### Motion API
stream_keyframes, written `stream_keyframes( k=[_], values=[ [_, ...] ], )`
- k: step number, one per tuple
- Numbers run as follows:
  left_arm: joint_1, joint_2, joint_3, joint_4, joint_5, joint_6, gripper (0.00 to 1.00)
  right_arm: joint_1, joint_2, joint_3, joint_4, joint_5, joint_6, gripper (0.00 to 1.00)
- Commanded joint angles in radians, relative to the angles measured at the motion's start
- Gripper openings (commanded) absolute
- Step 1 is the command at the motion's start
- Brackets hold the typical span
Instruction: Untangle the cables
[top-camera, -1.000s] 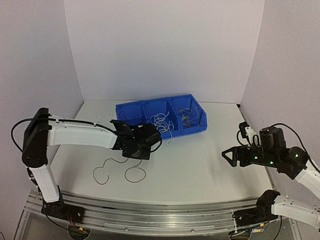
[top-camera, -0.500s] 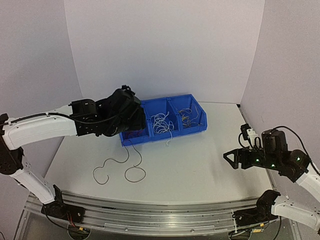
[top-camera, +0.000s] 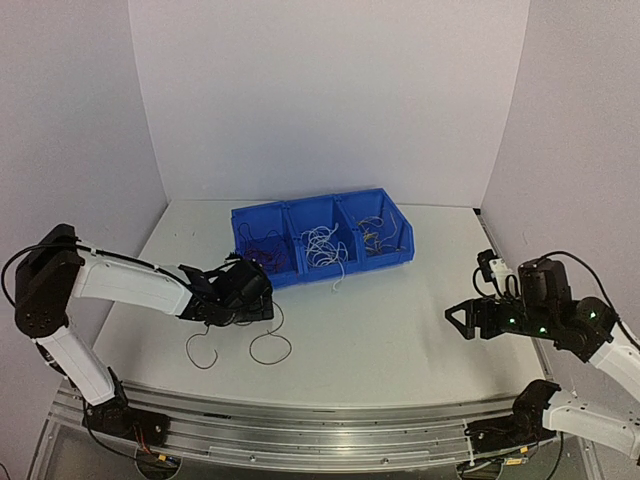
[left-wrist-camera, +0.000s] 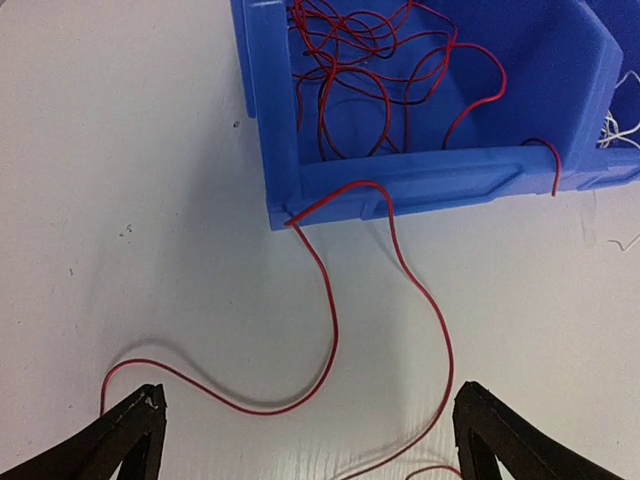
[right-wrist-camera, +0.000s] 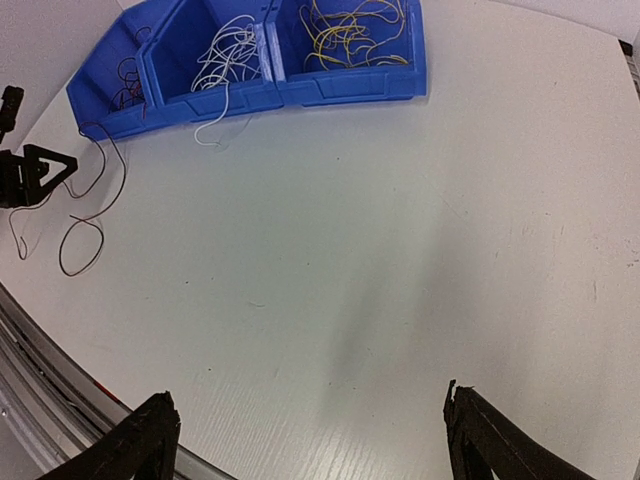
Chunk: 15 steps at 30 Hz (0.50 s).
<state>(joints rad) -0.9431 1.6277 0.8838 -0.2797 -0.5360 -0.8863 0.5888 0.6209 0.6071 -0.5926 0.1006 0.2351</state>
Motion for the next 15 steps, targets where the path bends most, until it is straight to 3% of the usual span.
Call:
stream_keyframes(
  k=[1,5,15],
  values=[
    [0.035,0.073,-0.017,0.331,0.016,0.043,1.0,0.0,0.0,0.008,0.003,0.0,-0.014,0.89],
    [0.036,0.138,0.013,0.391,0.022,0.066,1.0,-0.001,-0.004,0.011,-0.001,0.006,-0.016,0.89],
    [0.039,0.259,0.091,0.299,-0.094,-0.108,0.91,-0.001,-0.006,0.01,-0.005,0.016,-0.02,0.89]
  ],
)
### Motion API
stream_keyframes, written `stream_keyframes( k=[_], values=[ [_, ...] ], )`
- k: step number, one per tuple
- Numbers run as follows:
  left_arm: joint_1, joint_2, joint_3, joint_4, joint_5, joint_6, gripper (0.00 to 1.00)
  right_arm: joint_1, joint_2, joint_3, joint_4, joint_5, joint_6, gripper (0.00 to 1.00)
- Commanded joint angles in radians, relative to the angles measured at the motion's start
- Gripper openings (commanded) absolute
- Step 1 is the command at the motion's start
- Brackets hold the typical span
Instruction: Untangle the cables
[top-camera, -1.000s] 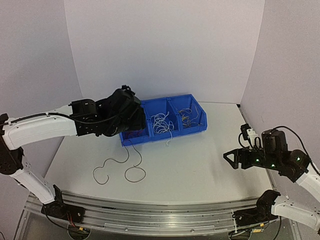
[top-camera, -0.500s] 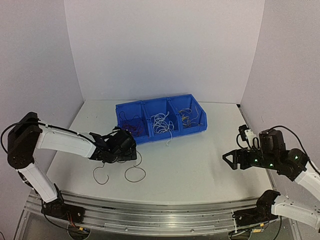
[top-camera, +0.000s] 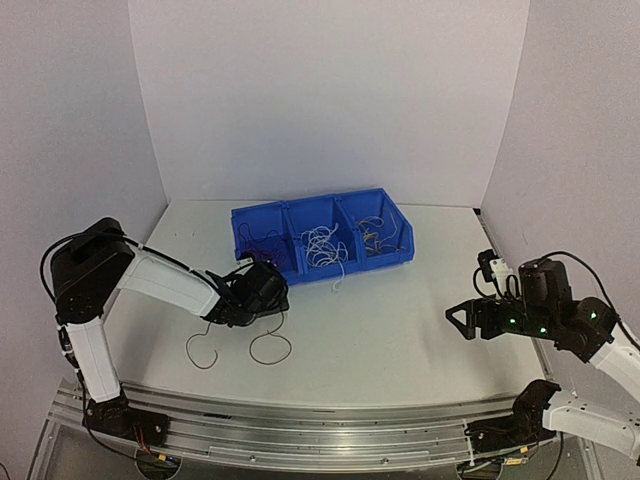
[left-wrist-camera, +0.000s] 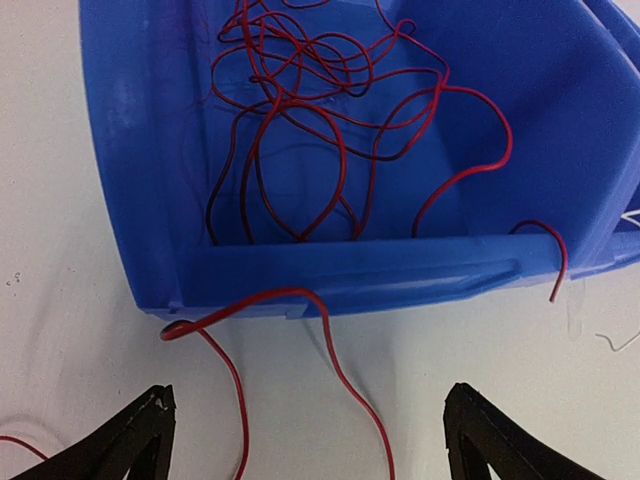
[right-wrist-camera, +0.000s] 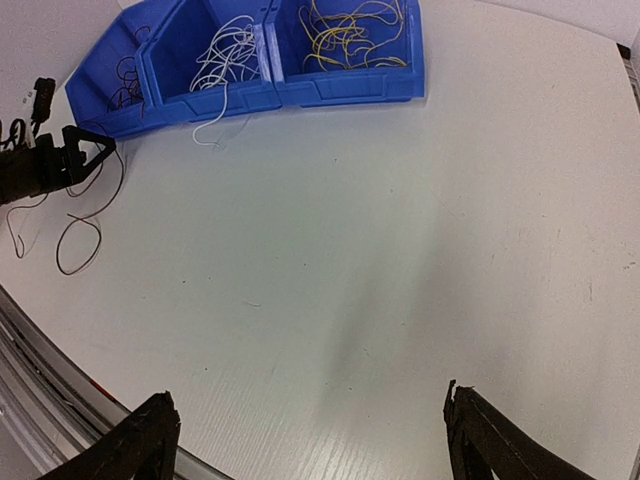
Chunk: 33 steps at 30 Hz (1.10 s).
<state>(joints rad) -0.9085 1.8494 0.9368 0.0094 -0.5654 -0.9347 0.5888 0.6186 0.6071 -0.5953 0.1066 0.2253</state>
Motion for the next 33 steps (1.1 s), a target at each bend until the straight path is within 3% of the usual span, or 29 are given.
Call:
stream_keyframes(
  k=[1,20,24,28,33],
  values=[
    [0.005,0.05,0.046,0.013,-0.065,-0.057,0.89,-0.001,-0.005,0.01,-0.003,0.011,-0.01,0.89],
    [0.03,0.148,0.075,-0.003,-0.105,-0.129,0.53,-0.001,-0.035,-0.004,-0.004,0.0,0.0,0.89],
    [0.03,0.145,0.072,-0.003,-0.101,-0.139,0.33,-0.001,-0.033,-0.004,-0.005,-0.004,0.001,0.89],
    [0.03,0.123,0.057,-0.042,-0.094,-0.157,0.01,-0.001,-0.034,-0.006,-0.004,-0.007,0.002,0.89],
    [0.005,0.06,0.057,-0.157,-0.111,-0.181,0.0,-0.001,-0.034,-0.002,-0.004,-0.02,0.003,0.89]
  ],
)
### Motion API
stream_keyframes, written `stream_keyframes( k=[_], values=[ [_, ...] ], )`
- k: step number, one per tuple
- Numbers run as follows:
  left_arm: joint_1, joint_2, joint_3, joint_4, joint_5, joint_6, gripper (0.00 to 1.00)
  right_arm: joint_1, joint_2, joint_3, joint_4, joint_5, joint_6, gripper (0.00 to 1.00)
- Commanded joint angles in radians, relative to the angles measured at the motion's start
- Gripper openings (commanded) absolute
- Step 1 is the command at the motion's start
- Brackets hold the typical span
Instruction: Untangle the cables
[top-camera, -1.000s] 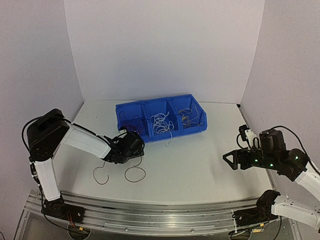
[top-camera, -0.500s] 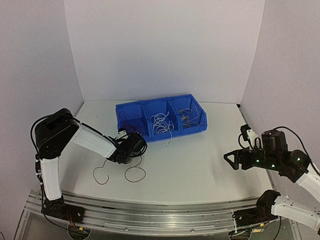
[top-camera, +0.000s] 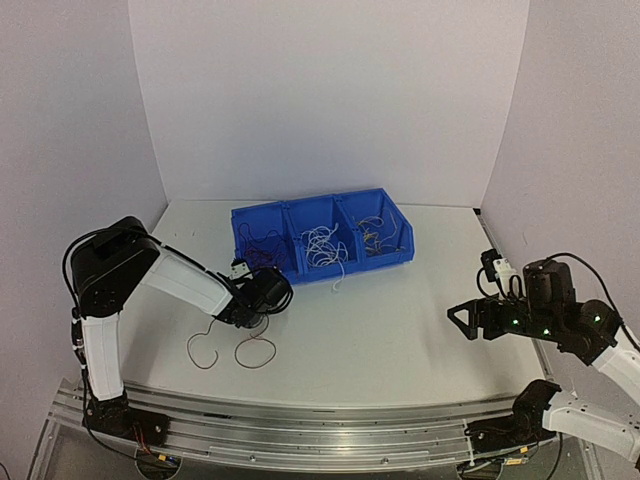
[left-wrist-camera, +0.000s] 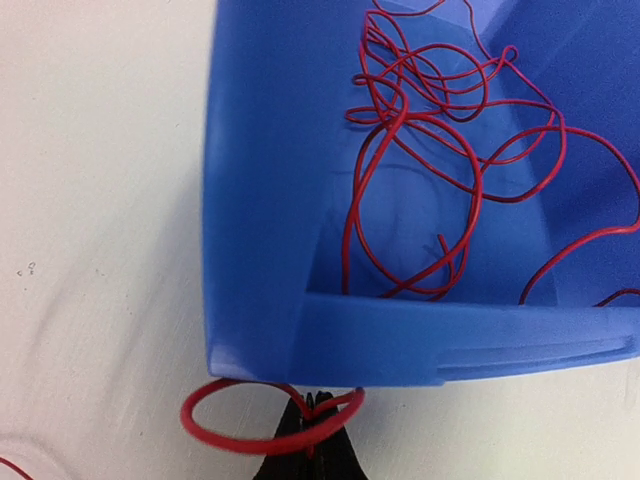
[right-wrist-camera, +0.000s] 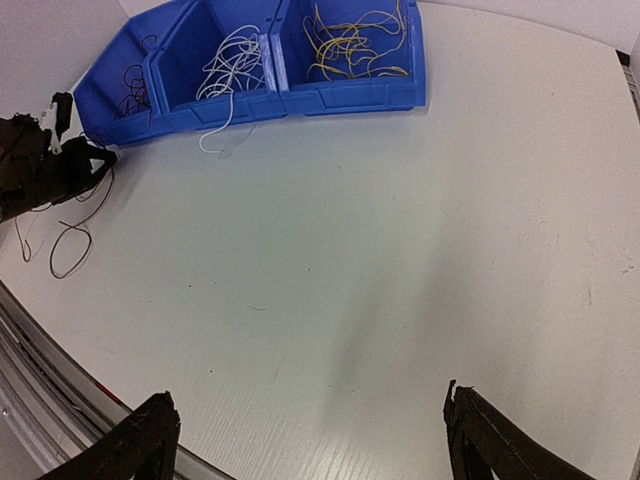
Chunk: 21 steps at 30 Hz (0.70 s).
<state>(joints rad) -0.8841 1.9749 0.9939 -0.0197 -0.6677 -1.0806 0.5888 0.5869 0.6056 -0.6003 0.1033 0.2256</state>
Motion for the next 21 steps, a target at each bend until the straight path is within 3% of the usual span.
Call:
stream_keyframes(
  k=[1,7,10,13,16,17,21],
  values=[
    [-0.038,-0.09,0.006,-0.162,-0.036,-0.037,0.0,-0.001,-0.004,0.001,0.001,-0.022,0.004,0.89],
    [-0.171,-0.228,0.149,-0.421,-0.192,-0.019,0.0,-0.001,0.004,0.004,0.0,-0.066,0.007,0.89],
    [-0.208,-0.302,0.228,-0.467,-0.209,0.055,0.0,0.0,0.02,0.012,0.0,-0.084,0.007,0.89],
    [-0.216,-0.39,0.286,-0.378,-0.211,0.207,0.0,-0.001,0.022,0.016,0.001,-0.084,0.006,0.89],
    [-0.203,-0.452,0.298,-0.158,-0.194,0.46,0.0,0.0,0.021,0.015,0.001,-0.057,0.001,0.89],
    [-0.18,-0.459,0.31,-0.098,-0.162,0.536,0.0,-0.001,0.02,0.014,0.001,-0.045,0.0,0.89],
    [-0.031,-0.442,0.402,-0.014,0.107,0.603,0.0,-0.001,0.002,0.007,0.001,0.007,-0.002,0.89]
  ],
)
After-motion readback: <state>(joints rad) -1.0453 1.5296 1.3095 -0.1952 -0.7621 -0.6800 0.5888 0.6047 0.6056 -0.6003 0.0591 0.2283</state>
